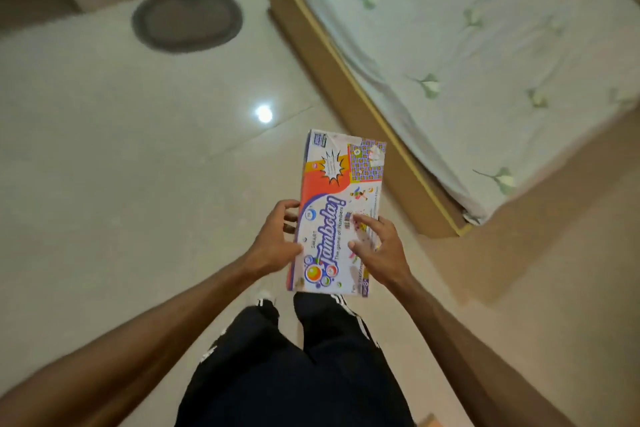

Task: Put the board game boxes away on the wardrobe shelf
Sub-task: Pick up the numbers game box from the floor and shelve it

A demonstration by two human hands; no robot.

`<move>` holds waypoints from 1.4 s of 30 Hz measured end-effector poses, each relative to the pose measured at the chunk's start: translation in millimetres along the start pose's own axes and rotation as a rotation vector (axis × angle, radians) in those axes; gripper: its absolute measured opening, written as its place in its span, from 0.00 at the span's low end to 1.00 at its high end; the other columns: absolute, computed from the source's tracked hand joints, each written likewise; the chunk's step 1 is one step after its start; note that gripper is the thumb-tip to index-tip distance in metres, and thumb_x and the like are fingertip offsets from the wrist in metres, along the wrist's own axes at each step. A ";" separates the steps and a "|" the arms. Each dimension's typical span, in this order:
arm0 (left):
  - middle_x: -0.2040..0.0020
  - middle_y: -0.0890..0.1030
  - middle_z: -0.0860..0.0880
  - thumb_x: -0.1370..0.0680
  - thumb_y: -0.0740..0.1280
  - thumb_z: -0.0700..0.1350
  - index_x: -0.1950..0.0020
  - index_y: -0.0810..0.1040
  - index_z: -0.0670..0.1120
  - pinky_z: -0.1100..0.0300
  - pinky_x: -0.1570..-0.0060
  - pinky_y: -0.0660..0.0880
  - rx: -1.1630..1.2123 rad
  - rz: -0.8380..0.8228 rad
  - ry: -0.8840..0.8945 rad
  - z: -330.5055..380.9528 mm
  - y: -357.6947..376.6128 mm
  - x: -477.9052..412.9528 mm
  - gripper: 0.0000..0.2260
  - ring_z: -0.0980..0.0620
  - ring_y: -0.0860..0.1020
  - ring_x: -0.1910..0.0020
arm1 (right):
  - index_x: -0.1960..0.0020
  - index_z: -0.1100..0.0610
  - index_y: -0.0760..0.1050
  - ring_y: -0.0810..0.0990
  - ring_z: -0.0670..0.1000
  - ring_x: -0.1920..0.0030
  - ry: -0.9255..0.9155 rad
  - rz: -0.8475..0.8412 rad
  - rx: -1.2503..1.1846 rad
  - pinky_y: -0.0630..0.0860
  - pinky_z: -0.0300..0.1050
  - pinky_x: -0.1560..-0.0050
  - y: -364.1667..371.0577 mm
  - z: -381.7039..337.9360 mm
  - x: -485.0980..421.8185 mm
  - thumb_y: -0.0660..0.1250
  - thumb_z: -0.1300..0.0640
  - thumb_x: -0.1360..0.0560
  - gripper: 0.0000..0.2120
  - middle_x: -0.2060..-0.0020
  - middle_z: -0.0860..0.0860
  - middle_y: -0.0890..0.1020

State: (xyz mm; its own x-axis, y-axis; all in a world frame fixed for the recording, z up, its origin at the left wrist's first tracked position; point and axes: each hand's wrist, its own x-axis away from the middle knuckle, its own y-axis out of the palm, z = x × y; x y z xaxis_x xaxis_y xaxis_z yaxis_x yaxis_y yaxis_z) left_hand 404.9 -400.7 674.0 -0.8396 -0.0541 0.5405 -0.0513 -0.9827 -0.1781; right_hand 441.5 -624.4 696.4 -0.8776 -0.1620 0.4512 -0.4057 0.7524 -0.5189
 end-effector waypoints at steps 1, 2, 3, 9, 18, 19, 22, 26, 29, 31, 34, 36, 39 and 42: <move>0.45 0.74 0.51 0.30 0.73 0.32 0.36 0.63 0.57 0.61 0.63 0.80 -0.019 -0.050 0.010 10.7 7.9 2.7 0.32 0.51 0.77 0.48 | 0.35 0.52 0.76 0.72 0.46 0.41 0.017 0.053 -0.030 0.68 0.32 0.41 -10.6 3.8 11.4 0.74 0.64 0.30 0.25 0.41 0.52 0.72; 0.45 0.73 0.52 0.29 0.73 0.33 0.35 0.62 0.58 0.61 0.64 0.80 -0.057 -0.111 0.024 23.6 18.7 4.4 0.33 0.51 0.77 0.48 | 0.35 0.52 0.77 0.74 0.46 0.42 0.038 0.119 -0.078 0.70 0.29 0.43 -22.7 9.4 25.6 0.74 0.63 0.29 0.23 0.41 0.52 0.73; 0.46 0.72 0.53 0.29 0.73 0.33 0.35 0.61 0.60 0.61 0.64 0.80 -0.088 -0.153 0.038 33.1 27.4 5.4 0.34 0.52 0.77 0.48 | 0.36 0.52 0.78 0.75 0.45 0.44 0.054 0.166 -0.106 0.70 0.23 0.48 -31.4 13.8 35.7 0.74 0.63 0.29 0.22 0.42 0.52 0.73; 0.45 0.74 0.52 0.31 0.71 0.29 0.31 0.62 0.57 0.65 0.66 0.79 -0.280 -0.414 0.192 86.0 105.0 5.9 0.37 0.55 0.78 0.51 | 0.37 0.50 0.79 0.76 0.36 0.49 0.117 0.474 -0.214 0.73 0.24 0.54 -88.0 58.5 92.8 0.74 0.60 0.29 0.20 0.44 0.48 0.75; 0.45 0.77 0.48 0.33 0.64 0.31 0.32 0.70 0.59 0.63 0.65 0.80 -0.507 -0.650 0.413 151.9 296.7 -8.2 0.35 0.58 0.81 0.54 | 0.37 0.50 0.79 0.76 0.44 0.44 0.254 0.779 -0.330 0.74 0.39 0.41 -202.0 164.7 157.5 0.73 0.64 0.30 0.23 0.46 0.43 0.75; 0.46 0.77 0.48 0.33 0.64 0.30 0.32 0.70 0.60 0.63 0.66 0.80 -0.515 -0.658 0.430 158.2 320.1 -7.7 0.35 0.59 0.81 0.55 | 0.36 0.50 0.78 0.76 0.44 0.45 0.265 0.788 -0.335 0.76 0.41 0.42 -216.9 177.4 162.2 0.72 0.65 0.30 0.24 0.46 0.43 0.74; 0.44 0.76 0.48 0.32 0.64 0.32 0.29 0.69 0.58 0.61 0.64 0.82 -0.564 -0.701 0.447 175.8 391.7 -2.7 0.35 0.57 0.81 0.52 | 0.35 0.52 0.77 0.76 0.44 0.44 0.320 0.820 -0.337 0.73 0.30 0.46 -265.0 218.7 178.7 0.72 0.66 0.30 0.25 0.46 0.44 0.75; 0.41 0.75 0.49 0.31 0.65 0.33 0.26 0.66 0.56 0.60 0.62 0.82 -0.592 -0.757 0.470 197.8 467.0 -5.3 0.36 0.57 0.80 0.49 | 0.34 0.51 0.77 0.77 0.46 0.43 0.358 0.835 -0.325 0.74 0.33 0.47 -325.1 261.1 190.1 0.71 0.66 0.30 0.25 0.45 0.46 0.76; 0.40 0.74 0.48 0.30 0.67 0.32 0.25 0.65 0.53 0.61 0.61 0.82 -0.613 -0.780 0.502 218.6 520.7 -19.7 0.36 0.55 0.79 0.46 | 0.34 0.50 0.76 0.77 0.47 0.43 0.369 0.864 -0.330 0.79 0.41 0.46 -369.2 290.8 185.3 0.71 0.65 0.29 0.25 0.43 0.46 0.75; 0.41 0.73 0.48 0.30 0.67 0.32 0.25 0.65 0.53 0.60 0.60 0.83 -0.639 -0.770 0.524 236.4 563.7 -40.2 0.35 0.52 0.79 0.45 | 0.33 0.50 0.76 0.78 0.47 0.44 0.379 0.893 -0.362 0.79 0.38 0.51 -405.2 314.4 173.0 0.71 0.65 0.28 0.25 0.42 0.47 0.75; 0.42 0.74 0.50 0.30 0.67 0.32 0.25 0.65 0.53 0.61 0.61 0.82 -0.645 -0.771 0.532 264.9 611.6 -64.5 0.35 0.53 0.79 0.46 | 0.33 0.50 0.76 0.78 0.45 0.47 0.371 0.918 -0.361 0.76 0.31 0.57 -450.7 336.0 151.1 0.71 0.64 0.27 0.24 0.41 0.47 0.74; 0.44 0.74 0.52 0.30 0.67 0.31 0.26 0.65 0.54 0.64 0.63 0.81 -0.640 -0.778 0.537 286.8 651.7 -85.7 0.35 0.56 0.79 0.49 | 0.33 0.51 0.76 0.78 0.47 0.45 0.363 0.930 -0.363 0.80 0.37 0.53 -490.1 357.2 132.3 0.71 0.64 0.28 0.24 0.41 0.47 0.74; 0.43 0.74 0.51 0.30 0.66 0.30 0.26 0.66 0.54 0.67 0.66 0.79 -0.620 -0.785 0.543 323.5 711.8 -118.9 0.35 0.58 0.79 0.50 | 0.33 0.51 0.76 0.78 0.49 0.41 0.361 0.950 -0.352 0.80 0.46 0.45 -552.9 386.8 105.7 0.72 0.64 0.29 0.26 0.41 0.47 0.74; 0.42 0.75 0.50 0.30 0.68 0.31 0.26 0.66 0.53 0.69 0.68 0.77 -0.646 -0.831 0.550 368.9 784.9 -154.8 0.35 0.55 0.79 0.50 | 0.33 0.51 0.76 0.77 0.48 0.42 0.372 0.984 -0.380 0.80 0.40 0.47 -628.7 417.3 80.4 0.73 0.64 0.29 0.26 0.43 0.46 0.73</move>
State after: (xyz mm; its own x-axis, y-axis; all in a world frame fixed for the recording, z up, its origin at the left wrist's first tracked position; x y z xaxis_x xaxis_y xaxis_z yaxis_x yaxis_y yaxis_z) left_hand 694.1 -1229.1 753.9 -0.5317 0.7963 0.2886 -0.8208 -0.4005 -0.4072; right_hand 519.4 -1376.9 755.9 -0.6162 0.7647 0.1883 0.5834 0.6039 -0.5431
